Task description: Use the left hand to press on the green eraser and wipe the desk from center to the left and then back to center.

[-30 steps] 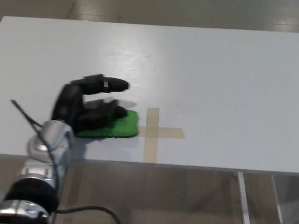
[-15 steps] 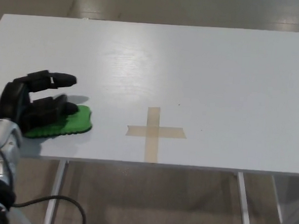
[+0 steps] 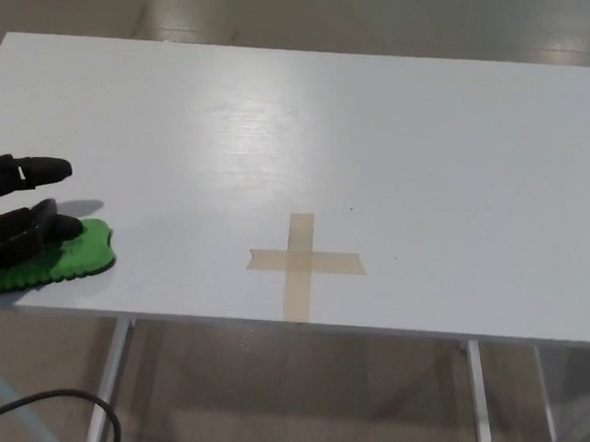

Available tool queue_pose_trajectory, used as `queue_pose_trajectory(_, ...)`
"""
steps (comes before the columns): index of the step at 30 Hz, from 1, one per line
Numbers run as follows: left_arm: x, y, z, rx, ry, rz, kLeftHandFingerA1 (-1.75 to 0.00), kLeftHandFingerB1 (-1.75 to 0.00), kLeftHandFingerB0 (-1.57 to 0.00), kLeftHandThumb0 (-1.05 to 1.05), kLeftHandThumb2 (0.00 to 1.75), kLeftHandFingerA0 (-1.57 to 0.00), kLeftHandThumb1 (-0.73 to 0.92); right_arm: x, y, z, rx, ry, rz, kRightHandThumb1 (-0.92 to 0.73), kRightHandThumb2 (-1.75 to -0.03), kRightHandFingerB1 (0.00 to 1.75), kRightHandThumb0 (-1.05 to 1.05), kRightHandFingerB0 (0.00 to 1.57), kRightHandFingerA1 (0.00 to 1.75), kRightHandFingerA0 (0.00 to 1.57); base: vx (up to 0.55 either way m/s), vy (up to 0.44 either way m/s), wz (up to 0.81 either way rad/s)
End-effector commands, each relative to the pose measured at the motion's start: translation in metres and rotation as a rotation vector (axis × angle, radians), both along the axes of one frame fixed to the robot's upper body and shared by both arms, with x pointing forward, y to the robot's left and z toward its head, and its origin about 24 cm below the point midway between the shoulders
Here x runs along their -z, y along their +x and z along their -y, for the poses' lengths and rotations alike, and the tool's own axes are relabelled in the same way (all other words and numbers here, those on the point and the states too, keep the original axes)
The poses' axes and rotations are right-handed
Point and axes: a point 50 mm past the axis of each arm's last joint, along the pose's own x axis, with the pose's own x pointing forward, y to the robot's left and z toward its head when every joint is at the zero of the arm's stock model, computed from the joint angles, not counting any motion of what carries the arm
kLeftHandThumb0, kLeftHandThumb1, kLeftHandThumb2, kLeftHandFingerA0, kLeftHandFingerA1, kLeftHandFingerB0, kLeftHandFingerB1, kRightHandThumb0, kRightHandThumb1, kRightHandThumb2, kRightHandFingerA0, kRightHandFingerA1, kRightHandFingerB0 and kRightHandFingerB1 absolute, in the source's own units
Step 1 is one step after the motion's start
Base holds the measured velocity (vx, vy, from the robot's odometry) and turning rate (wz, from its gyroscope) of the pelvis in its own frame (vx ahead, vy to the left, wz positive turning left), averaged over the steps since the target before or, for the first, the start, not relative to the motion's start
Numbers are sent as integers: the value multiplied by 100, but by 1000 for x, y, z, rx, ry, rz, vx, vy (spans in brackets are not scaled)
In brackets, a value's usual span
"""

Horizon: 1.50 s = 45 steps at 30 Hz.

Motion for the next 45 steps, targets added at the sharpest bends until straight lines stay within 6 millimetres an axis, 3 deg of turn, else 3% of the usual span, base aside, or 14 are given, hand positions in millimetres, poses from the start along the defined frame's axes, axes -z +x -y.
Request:
queue_pose_trajectory(1,22,-9,5,14,-6,-99,-66,-59,-97,1,64,-102,77,0,-1,0,-3,10,0,-63,-60,37,-32,54,51,64,0,0,0)
queue_pose_trajectory(8,19,1,24,60,-3,-73,-67,-59,-97,-4,65,-102,76,-1,0,0,-18,5,6,-63,-60,37,-32,54,51,64,0,0,0)
queue_pose_trajectory(15,14,21,81,206,-28,-32,-67,-60,-99,-5,64,-101,79,-2,1,-1,-25,1,21,-63,-60,38,-31,55,51,64,0,0,0)
queue_pose_trajectory(17,14,22,87,223,-32,-30,-66,-60,-99,-5,64,-100,79,-2,1,-1,-26,0,23,-63,-60,38,-31,55,51,64,0,0,0)
queue_pose_trajectory(21,15,27,127,346,-47,-26,-65,-59,-99,-5,64,-100,77,-2,2,-1,-30,0,23,-63,-60,38,-32,55,51,65,0,0,0)
queue_pose_trajectory(26,12,30,150,395,0,-33,-66,-59,-98,-3,64,-100,74,-3,3,-1,-35,2,25,-63,-60,38,-32,55,51,65,0,0,0)
queue_pose_trajectory(32,-3,33,215,526,22,9,-70,-60,-97,-4,67,-101,75,-4,6,-3,-36,4,29,-63,-60,38,-32,56,50,64,0,0,0)
queue_pose_trajectory(39,-15,33,248,588,32,37,-69,-58,-100,-5,70,-105,73,-5,6,-4,-21,17,34,-63,-60,39,-32,56,50,65,0,0,0)
queue_pose_trajectory(45,-21,32,258,607,43,63,-67,-61,-100,-7,70,-105,75,-6,8,-3,-26,10,42,-63,-60,39,-32,57,50,65,0,0,0)
